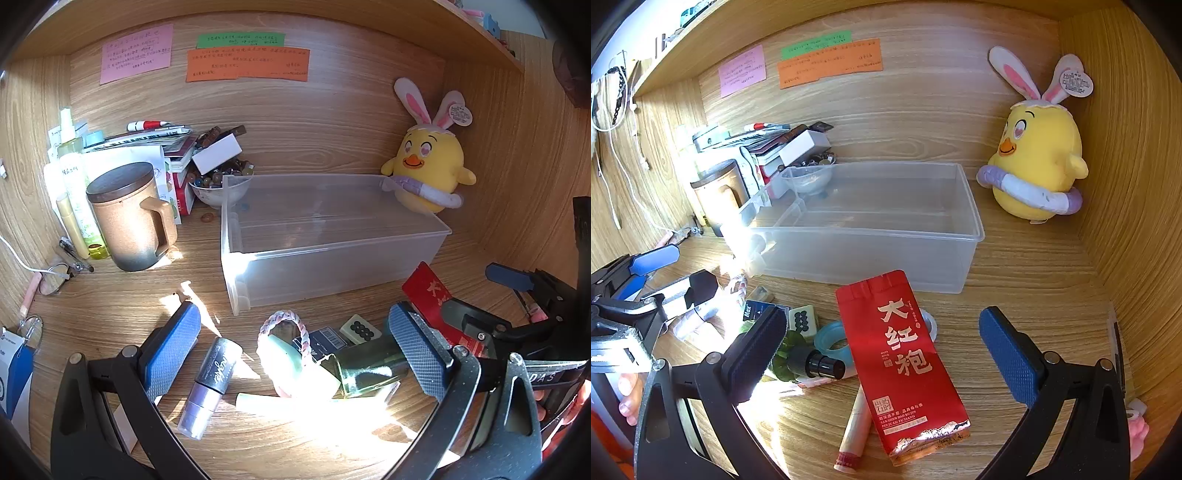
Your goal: Organize objects
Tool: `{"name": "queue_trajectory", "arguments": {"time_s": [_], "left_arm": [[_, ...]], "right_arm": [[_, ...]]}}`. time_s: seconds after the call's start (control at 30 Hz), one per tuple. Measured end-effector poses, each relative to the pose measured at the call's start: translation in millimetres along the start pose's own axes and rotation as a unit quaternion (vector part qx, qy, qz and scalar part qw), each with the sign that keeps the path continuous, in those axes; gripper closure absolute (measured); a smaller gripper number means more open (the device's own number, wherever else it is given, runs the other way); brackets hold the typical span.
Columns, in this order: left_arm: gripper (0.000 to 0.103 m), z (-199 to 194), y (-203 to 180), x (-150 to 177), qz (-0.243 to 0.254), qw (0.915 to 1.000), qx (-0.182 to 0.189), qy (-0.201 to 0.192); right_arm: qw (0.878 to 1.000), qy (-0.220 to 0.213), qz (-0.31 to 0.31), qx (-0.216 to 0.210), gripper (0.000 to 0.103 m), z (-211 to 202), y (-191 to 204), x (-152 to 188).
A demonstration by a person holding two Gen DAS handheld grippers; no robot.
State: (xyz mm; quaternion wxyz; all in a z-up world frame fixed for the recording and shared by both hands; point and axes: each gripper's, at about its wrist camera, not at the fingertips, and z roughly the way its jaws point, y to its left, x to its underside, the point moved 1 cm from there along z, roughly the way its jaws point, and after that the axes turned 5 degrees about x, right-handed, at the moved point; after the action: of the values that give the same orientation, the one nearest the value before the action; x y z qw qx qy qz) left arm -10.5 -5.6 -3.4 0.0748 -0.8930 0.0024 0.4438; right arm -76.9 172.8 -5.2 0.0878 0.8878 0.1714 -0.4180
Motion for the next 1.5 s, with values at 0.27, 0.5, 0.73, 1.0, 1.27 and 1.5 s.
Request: {"name": "queue_trajectory", "arguments": {"time_s": [0.27,0.5,0.73,1.0,1.27,1.5], "left_arm": [[0.0,-1,1,1,0.0,1.0,-0.001,0.0],[0.0,-2,3,2,-0.004,1.0,0.002,0.001],[0.0,-3,3,4,-0.005,1.0,0.003,0.003],[0.0,-3,4,6,-0.007,0.9999,0.01,0.006],[0.0,-8,9,8,-0.01,0.9999,0.01,-0.001],[0.0,-14,44,11,-0.04,0.9991,0.004,0.013]], "right_arm": [[1.0,-0.001,-0.001,-0.001,0.0,-1,0,-1],[1.0,-0.003,-0.005,0.0,0.0,-3,3,0],[1.0,-0.003,-0.005,0.001,0.0,-3,3,0],[1.0,-0.002,-0.005,-0.001,0.0,-3,3,-1],[1.0,-0.002,-0.006,0.0,0.0,-5,4,2],[1.0,-0.008,-0.011,0.012,0.0,-10,0,2]]}}
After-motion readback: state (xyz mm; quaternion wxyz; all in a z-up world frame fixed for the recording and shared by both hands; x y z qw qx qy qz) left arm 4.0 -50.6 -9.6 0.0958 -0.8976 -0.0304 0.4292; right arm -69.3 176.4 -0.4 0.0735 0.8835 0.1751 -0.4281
